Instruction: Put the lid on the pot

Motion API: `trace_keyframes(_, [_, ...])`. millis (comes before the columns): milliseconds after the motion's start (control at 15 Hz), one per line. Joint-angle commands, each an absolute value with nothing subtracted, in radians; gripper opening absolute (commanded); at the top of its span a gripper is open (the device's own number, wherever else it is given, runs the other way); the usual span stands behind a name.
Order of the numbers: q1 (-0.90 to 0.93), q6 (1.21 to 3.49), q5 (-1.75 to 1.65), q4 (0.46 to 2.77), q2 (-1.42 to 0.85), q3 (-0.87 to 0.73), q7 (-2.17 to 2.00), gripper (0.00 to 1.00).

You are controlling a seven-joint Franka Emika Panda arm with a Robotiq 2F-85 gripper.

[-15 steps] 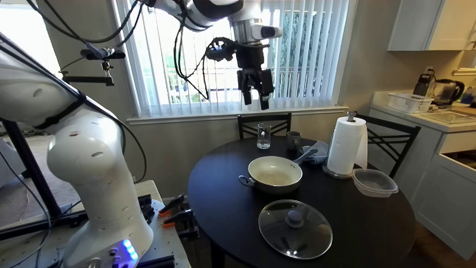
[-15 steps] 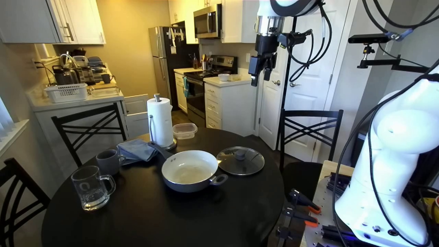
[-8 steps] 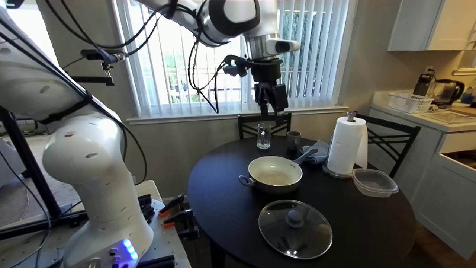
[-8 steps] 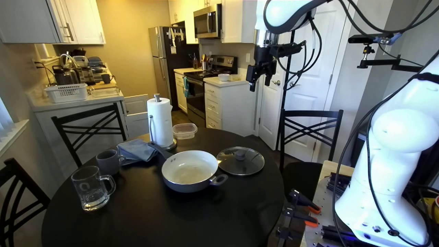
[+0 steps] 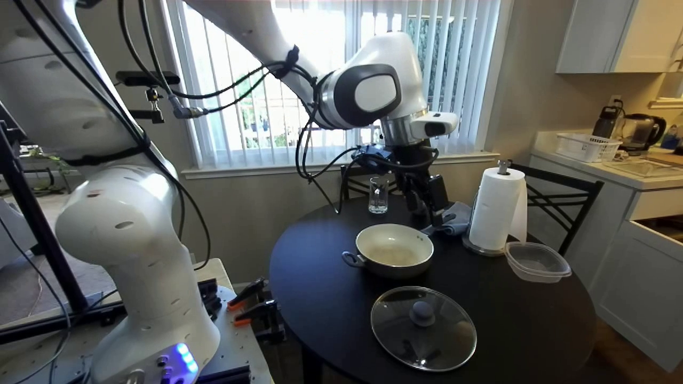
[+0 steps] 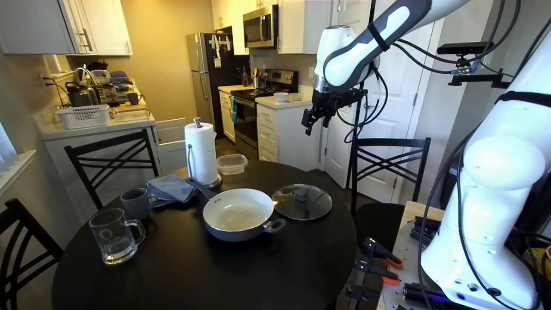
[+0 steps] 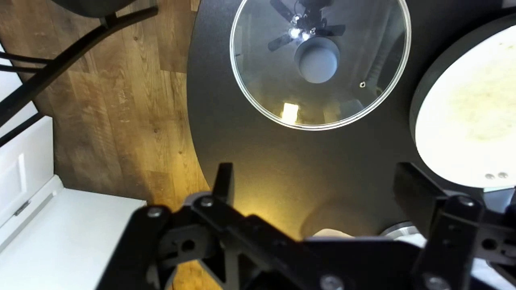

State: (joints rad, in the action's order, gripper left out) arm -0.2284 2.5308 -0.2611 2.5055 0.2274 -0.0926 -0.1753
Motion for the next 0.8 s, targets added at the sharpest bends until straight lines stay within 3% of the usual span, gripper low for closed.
trace_keyframes(0, [-0.223, 2.528, -0.261, 2.501, 0.220, -0.099, -0.174, 1.00])
trace_keyframes(467, [-0.221, 2.525, -0.260, 2.497, 0.241, -0.095, -0.173, 1.00])
trace_keyframes(733, [-0.216, 2.562, -0.209, 2.371, 0.058, -0.133, -0.116, 1.00])
